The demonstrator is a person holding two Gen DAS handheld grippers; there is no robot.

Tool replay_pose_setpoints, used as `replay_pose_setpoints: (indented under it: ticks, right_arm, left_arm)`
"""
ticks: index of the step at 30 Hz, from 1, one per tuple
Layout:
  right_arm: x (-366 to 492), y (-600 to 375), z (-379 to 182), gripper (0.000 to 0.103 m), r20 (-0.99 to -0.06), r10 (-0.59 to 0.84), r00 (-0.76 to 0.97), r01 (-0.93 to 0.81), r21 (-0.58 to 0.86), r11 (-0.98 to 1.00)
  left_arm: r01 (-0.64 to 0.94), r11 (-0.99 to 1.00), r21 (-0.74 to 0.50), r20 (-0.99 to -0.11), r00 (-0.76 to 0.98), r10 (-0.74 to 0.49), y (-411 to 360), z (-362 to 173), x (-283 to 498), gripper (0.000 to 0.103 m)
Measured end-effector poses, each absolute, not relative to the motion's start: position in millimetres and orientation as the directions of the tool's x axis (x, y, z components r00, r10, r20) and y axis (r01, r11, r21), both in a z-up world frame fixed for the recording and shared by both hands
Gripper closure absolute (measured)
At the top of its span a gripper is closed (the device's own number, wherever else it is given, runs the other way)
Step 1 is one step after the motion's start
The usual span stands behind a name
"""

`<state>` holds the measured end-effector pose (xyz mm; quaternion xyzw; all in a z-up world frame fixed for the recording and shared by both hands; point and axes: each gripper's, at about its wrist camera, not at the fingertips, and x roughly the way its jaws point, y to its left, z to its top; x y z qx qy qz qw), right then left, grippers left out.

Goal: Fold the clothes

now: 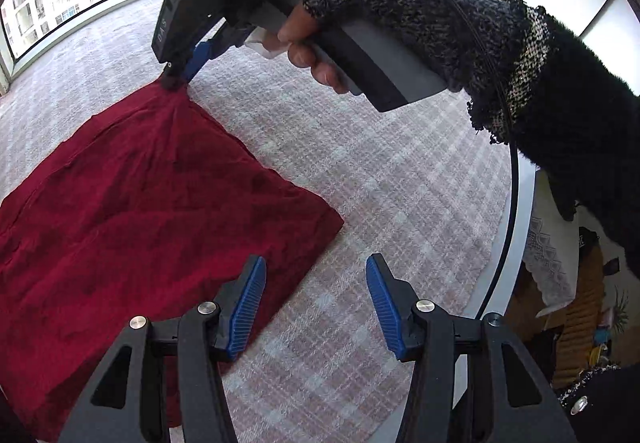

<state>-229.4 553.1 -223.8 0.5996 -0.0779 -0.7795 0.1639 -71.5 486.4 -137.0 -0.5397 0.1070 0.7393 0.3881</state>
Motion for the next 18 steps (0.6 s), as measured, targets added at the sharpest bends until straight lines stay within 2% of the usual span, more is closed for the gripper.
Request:
replay_pose_setpoints:
  ticks: [6, 7, 9, 11, 13, 14, 15, 18]
  right_arm:
    - [-227, 556, -225, 0.089, -0.903, -0.362, -0.232, 0.197, 0.321, -0.926]
    - [-226, 558, -225, 0.089, -0.902, -0.364, -0.232, 0.202, 0.321, -0.925]
    - [-227, 560, -225, 0.089, -0.901, -0.369, -0.229, 0.206, 0.326, -0.923]
    - [-227, 561, -225, 0.089, -0.898, -0.374, -0.23, 0.21, 0.329, -0.921]
    - [-228, 562, -225, 0.089, -0.896, -0.377, -0.235, 0.212, 0.332, -0.919]
    - [-229, 563, -225, 0.089, -0.895, -0.378, -0.236, 0.21, 0.333, -0.919]
    - [-230, 565, -225, 0.089, -0.894, -0.381, -0.238, 0.207, 0.337, -0.919]
    - [-229, 572, -221, 0.091, -0.875, -0.421, -0.241, 0.17, 0.389, -0.906]
  left_arm:
    - [-0.685, -0.716, -0.138, -0.911, -0.197, 0.363, 527, -157, -71, 0.054]
    - [-0.684, -0.719, -0.126, -0.914, -0.201, 0.352, 531, -160, -71, 0.057]
    - [-0.679, -0.73, -0.078, -0.925, -0.224, 0.307, 536, -165, -73, 0.075]
    - [-0.679, -0.73, -0.07, -0.919, -0.24, 0.312, 535, -165, -73, 0.075]
    - [-0.665, -0.741, -0.089, -0.916, -0.238, 0.323, 530, -164, -77, 0.083]
    - [-0.648, -0.752, -0.115, -0.915, -0.226, 0.335, 526, -163, -81, 0.093]
    - [-0.626, -0.763, -0.163, -0.91, -0.204, 0.362, 519, -160, -86, 0.097]
    - [-0.566, -0.772, -0.287, -0.871, -0.182, 0.457, 492, -142, -93, 0.097]
